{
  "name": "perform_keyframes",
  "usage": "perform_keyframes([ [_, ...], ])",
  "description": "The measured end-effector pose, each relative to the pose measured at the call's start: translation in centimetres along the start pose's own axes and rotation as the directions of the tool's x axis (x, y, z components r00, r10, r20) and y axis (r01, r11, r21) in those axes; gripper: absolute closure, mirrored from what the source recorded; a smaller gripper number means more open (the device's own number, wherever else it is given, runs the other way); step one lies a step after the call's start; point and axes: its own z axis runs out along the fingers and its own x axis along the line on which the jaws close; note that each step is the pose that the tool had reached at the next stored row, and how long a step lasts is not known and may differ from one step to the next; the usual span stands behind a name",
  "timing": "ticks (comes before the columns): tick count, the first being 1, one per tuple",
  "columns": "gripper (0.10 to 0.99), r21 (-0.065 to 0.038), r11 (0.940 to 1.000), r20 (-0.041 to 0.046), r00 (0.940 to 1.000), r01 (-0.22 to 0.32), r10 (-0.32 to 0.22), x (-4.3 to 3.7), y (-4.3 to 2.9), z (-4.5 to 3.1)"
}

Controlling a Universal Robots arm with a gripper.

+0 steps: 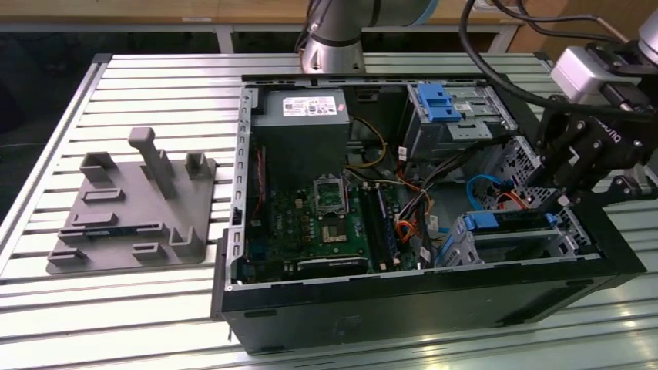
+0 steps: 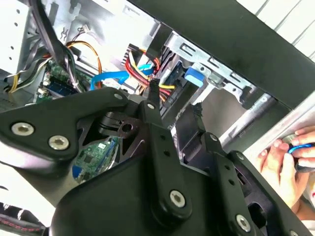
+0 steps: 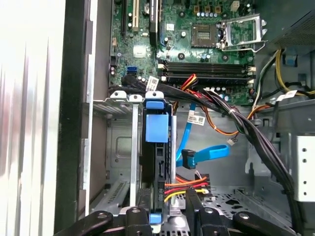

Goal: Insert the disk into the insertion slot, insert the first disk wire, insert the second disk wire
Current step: 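Insert the first disk wire, then insert the second disk wire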

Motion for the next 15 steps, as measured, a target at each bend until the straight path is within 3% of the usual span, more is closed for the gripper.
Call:
perform_keyframes([
  [2,0.671,0.000,1.0000,-0.0002,1.0000,0.000,0.000,0.00,0.02,-0.37],
  [15,0.671,0.000,1.0000,0.0000,1.0000,0.000,0.000,-0.01,0.03,-0.45],
])
